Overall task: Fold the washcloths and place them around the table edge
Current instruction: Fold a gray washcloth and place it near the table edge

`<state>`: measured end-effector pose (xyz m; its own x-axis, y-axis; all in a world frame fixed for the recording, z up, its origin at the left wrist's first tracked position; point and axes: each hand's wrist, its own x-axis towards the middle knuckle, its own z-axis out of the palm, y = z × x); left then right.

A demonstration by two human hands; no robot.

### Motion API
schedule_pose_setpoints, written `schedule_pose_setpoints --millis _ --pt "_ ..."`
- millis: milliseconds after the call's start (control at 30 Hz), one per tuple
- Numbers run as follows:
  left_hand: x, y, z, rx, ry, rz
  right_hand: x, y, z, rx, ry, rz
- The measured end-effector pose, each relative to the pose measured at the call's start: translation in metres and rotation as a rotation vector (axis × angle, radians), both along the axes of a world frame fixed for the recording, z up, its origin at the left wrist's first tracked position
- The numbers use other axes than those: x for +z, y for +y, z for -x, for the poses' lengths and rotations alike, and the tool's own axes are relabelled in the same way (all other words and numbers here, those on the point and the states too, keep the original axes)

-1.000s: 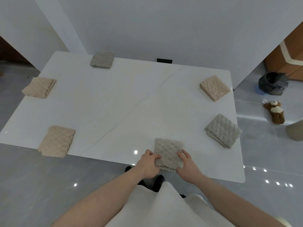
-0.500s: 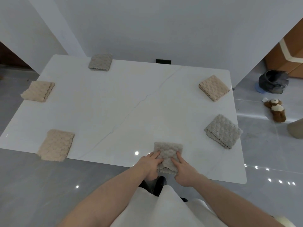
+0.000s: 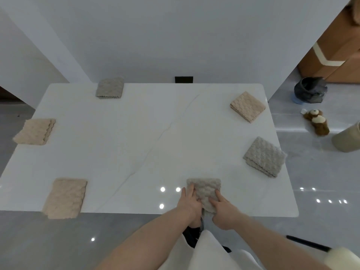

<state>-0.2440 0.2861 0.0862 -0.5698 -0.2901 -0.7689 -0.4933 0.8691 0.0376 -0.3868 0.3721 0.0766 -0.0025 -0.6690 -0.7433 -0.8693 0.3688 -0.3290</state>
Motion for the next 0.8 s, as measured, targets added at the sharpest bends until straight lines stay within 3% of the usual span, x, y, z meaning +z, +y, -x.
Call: schedule_pose_setpoints --millis 300,567,633,800 --pt "0.019 -0.017 -0.002 0.147 -0.003 -0.191 -0.007 0.004 0.003 -0.08 -0.029 -0.067" --pt "0.037 -0.034 0.019 0.226 -0.078 -0.185 0.005 -0.003 0.024 -0.093 -0.086 -0.042" --pt "0.04 -0.034 0.025 0.31 -0.031 -0.18 0.017 -0.004 0.037 -0.115 -0.12 0.002" --pt "0.034 -0.013 0.043 0.614 0.296 -0.109 0.029 0.011 0.107 -0.268 -0.189 0.11"
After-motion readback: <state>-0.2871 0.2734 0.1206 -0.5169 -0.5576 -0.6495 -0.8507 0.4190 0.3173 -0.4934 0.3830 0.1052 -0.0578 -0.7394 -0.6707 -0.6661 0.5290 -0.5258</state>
